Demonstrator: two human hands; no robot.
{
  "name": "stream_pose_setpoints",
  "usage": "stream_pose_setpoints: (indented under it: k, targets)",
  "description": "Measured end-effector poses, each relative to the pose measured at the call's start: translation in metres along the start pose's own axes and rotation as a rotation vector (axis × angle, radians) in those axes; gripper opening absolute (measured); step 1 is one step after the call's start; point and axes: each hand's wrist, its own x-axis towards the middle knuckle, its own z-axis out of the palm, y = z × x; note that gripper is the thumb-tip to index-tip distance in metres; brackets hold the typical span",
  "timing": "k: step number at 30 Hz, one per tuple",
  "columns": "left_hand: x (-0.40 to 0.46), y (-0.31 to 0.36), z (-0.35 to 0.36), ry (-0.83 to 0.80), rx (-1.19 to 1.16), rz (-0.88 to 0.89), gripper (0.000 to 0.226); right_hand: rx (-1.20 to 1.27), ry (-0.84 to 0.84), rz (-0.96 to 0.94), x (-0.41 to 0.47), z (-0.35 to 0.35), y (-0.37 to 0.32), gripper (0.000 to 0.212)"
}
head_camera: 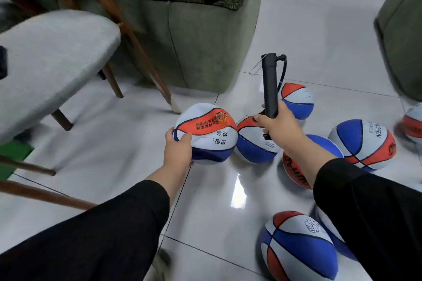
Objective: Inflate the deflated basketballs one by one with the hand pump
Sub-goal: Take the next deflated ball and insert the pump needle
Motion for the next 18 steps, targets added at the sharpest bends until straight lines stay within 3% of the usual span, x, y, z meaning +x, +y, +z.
stream_pose_setpoints:
  k: [6,10,14,18]
  targets:
    - [-0.076,0.081,0.005,-0.217,-0.257,-0.127,0.026,0.139,0.006,-0.179,-0.051,-0.039,-0.095,0.027]
    - [-0.133,0.12,0.011,-0.337,-0.274,-0.207,0.03,0.244,0.025,-0.231,-0.093,-0.081,-0.129,0.022]
    - [-0.175,0.14,0.023,-0.419,-0.105,-0.112,0.034,0.308,0.098,-0.251,-0.122,-0.123,-0.143,0.024]
    - [-0.203,0.151,0.034,-0.4,-0.106,0.054,0.056,0.393,0.205,-0.261,-0.145,-0.15,-0.154,0.025]
